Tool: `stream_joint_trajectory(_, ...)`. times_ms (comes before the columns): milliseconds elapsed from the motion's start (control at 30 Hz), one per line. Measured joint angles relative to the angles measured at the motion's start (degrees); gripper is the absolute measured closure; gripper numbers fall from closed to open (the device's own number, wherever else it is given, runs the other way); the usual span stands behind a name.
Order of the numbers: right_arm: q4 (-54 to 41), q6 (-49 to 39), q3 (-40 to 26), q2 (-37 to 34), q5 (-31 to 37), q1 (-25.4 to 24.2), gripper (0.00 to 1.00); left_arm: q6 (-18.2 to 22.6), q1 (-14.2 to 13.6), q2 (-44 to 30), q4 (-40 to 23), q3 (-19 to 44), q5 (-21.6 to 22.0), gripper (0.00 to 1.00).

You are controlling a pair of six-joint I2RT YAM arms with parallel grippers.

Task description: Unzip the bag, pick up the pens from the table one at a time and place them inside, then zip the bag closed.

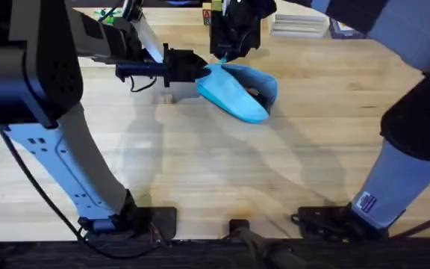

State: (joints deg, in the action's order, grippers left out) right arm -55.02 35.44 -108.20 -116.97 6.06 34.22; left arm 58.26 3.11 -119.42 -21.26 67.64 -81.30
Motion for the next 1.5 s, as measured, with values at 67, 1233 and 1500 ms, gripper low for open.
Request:
stream_joint_trajectory(67,-0.5,-0.8,-0.1,0.0,0.6,0.1,0.97,0.0,-0.2,0.0,0.0,0.0,-0.1,0.958)
stream_joint_trajectory(1233,-6.5,-16.5,-1.0,1.7,-0.5,-1.5,0.969,0.0,-1.4,0.0,0.0,0.0,-2.7,0.958)
stream_joint_trajectory(1500,-10.2,-20.4,-1.3,3.4,0.7,-3.9,0.969,0.0,-1.2,0.0,-0.1,0.0,-0.9,0.958)
